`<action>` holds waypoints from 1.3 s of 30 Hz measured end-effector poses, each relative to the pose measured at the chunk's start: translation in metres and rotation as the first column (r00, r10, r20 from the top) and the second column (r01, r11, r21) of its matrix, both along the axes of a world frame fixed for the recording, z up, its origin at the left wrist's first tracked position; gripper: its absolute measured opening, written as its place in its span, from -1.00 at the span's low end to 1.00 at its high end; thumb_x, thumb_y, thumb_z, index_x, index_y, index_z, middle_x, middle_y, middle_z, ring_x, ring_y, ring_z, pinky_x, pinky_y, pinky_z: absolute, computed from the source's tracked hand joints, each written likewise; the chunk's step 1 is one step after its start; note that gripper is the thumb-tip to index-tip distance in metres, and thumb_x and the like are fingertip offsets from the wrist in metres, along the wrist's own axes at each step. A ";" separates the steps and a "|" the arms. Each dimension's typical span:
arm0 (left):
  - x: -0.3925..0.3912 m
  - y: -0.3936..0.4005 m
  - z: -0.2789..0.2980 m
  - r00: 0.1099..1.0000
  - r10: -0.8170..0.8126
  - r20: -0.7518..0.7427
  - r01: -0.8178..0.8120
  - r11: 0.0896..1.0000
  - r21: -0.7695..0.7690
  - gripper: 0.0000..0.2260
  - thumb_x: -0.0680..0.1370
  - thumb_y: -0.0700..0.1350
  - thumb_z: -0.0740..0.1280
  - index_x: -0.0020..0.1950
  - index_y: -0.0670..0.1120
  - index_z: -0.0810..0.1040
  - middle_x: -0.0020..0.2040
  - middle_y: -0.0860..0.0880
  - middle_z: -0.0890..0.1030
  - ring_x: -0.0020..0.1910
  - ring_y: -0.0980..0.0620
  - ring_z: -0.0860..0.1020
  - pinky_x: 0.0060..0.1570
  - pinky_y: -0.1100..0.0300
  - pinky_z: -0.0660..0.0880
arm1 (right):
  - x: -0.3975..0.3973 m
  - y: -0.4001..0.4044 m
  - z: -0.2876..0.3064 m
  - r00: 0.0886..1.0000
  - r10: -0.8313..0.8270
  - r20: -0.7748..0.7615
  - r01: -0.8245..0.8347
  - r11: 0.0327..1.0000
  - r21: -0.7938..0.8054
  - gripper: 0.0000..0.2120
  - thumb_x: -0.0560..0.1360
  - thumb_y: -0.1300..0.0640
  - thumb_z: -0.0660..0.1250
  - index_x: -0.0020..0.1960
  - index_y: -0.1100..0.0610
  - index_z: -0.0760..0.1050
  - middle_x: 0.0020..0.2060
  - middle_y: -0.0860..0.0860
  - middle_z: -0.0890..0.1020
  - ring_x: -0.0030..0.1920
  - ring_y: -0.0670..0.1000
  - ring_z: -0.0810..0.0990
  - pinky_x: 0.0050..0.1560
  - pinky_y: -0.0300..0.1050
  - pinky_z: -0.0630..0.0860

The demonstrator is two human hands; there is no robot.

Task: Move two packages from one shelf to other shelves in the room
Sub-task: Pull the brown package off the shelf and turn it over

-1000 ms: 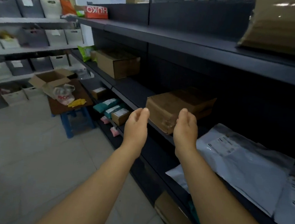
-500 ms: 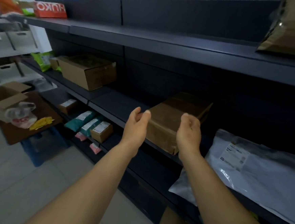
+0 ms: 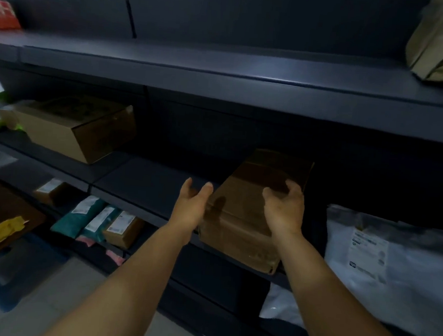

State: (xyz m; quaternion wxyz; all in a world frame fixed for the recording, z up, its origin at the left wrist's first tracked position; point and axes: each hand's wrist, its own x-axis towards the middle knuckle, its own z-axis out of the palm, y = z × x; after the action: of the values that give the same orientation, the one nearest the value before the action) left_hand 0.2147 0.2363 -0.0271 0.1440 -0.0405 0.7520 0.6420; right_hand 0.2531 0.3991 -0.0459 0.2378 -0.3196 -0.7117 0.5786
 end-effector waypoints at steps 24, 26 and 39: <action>-0.053 -0.011 -0.038 0.850 -0.508 0.137 0.518 0.855 -0.043 -0.48 0.61 0.18 0.17 0.55 0.07 0.26 0.41 -0.03 0.47 0.28 -0.05 0.50 0.24 0.07 0.47 | 0.018 -0.015 -0.022 0.920 -0.115 0.375 0.054 0.984 0.170 -0.32 0.52 0.06 0.35 0.55 0.17 0.19 0.49 0.09 0.33 0.31 0.16 0.48 0.18 -0.08 0.47; -0.054 -0.017 -0.036 0.840 -0.533 0.099 0.538 0.842 -0.028 -0.41 0.57 0.25 0.18 0.57 0.11 0.20 0.47 0.01 0.40 0.36 -0.04 0.45 0.36 0.01 0.40 | 0.019 -0.019 -0.020 0.927 -0.124 0.354 0.081 0.988 0.133 -0.33 0.54 0.09 0.34 0.56 0.15 0.15 0.49 0.07 0.33 0.27 0.15 0.50 0.06 -0.13 0.44; -0.071 -0.050 0.011 0.923 -0.364 -0.123 0.371 0.928 0.032 -0.59 0.57 0.13 0.27 0.43 0.15 0.43 0.44 0.04 0.30 0.27 0.01 0.46 0.31 0.02 0.45 | 0.002 -0.068 -0.015 0.954 -0.081 0.289 0.131 0.979 -0.159 -0.30 0.56 -0.23 0.20 0.59 0.05 0.12 0.53 0.03 0.25 0.41 0.15 0.37 0.17 -0.08 0.34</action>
State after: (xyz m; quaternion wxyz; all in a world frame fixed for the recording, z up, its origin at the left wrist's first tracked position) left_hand 0.1433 0.1864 -0.0157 0.2192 0.1424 0.7354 0.6252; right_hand 0.2548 0.3314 -0.0606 0.1359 -0.4562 -0.6661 0.5743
